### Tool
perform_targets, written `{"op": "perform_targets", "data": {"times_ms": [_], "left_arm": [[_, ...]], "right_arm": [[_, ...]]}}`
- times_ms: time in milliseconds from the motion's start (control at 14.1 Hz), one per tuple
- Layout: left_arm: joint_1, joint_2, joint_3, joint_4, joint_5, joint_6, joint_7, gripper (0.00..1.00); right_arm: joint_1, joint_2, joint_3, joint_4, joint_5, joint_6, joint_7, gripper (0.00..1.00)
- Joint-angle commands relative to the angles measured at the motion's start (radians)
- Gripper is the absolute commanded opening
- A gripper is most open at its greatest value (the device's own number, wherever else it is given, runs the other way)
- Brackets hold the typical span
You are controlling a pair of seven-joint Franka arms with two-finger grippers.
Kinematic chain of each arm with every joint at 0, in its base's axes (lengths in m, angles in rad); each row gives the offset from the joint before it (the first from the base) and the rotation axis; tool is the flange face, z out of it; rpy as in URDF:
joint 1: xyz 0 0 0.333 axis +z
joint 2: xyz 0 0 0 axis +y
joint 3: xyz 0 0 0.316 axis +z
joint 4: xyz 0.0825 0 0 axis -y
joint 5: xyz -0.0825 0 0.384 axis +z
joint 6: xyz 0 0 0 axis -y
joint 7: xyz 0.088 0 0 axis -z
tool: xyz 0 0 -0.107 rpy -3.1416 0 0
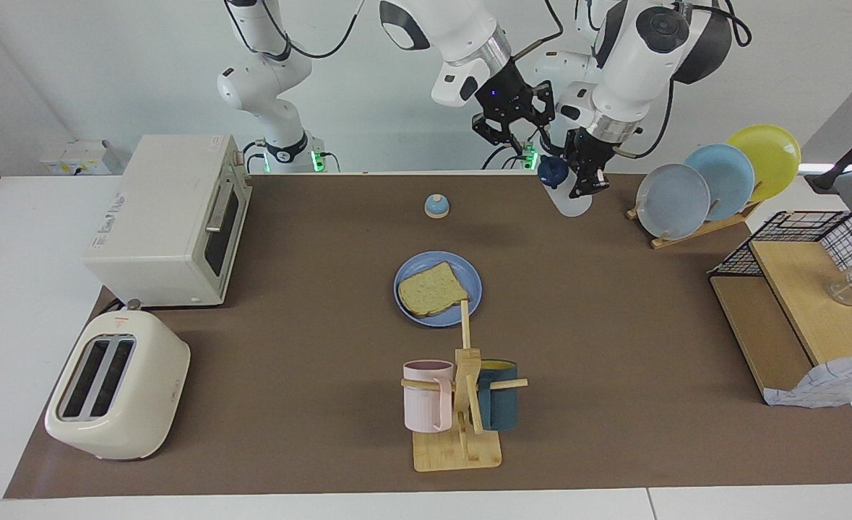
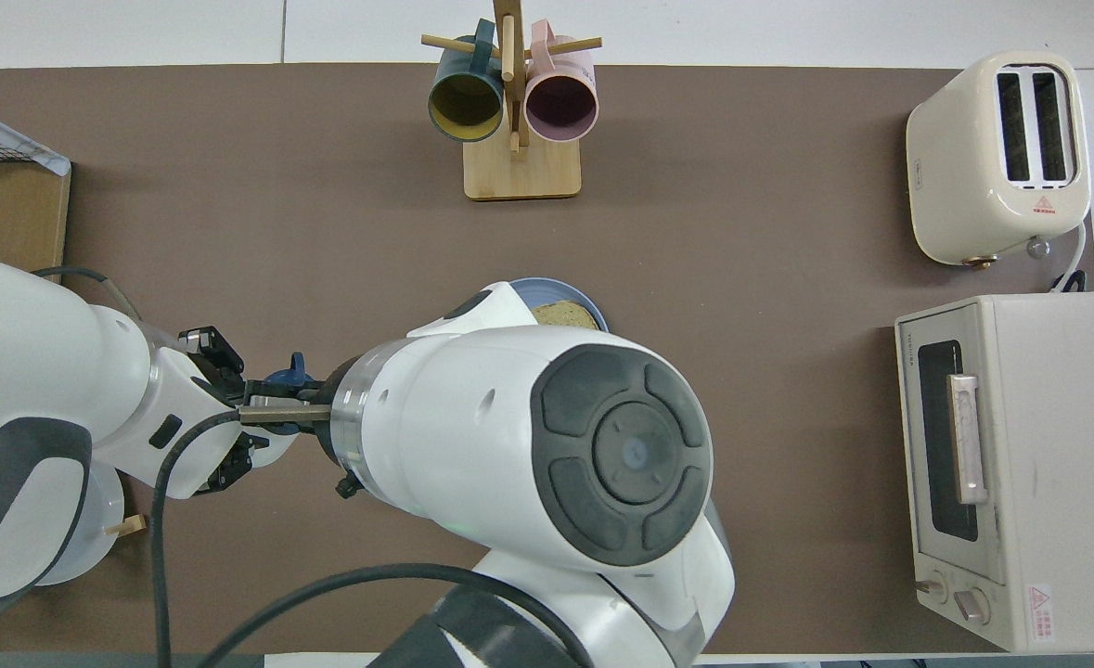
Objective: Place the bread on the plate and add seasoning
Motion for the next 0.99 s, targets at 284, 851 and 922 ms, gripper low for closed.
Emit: {"op": "perform_targets", "data": {"times_ms": [284, 851, 922], "left_arm": [[-0.011, -0.034, 0.012, -0.035, -0.013, 0.021, 0.010, 0.00], [-0.011, -0.034, 0.012, -0.035, -0.015, 0.023, 0.009, 0.00], [-0.011, -0.034, 0.012, -0.035, -0.013, 0.021, 0.009, 0.00]], "right_arm": [[0.026, 0.023, 0.003, 0.023, -0.020, 0.063, 0.031, 0.36], [0.026, 0.037, 0.002, 0.015, -0.025, 0.066, 0.028, 0.29], [0.026, 0.037, 0.002, 0.015, -0.025, 0.066, 0.028, 0.25]]}}
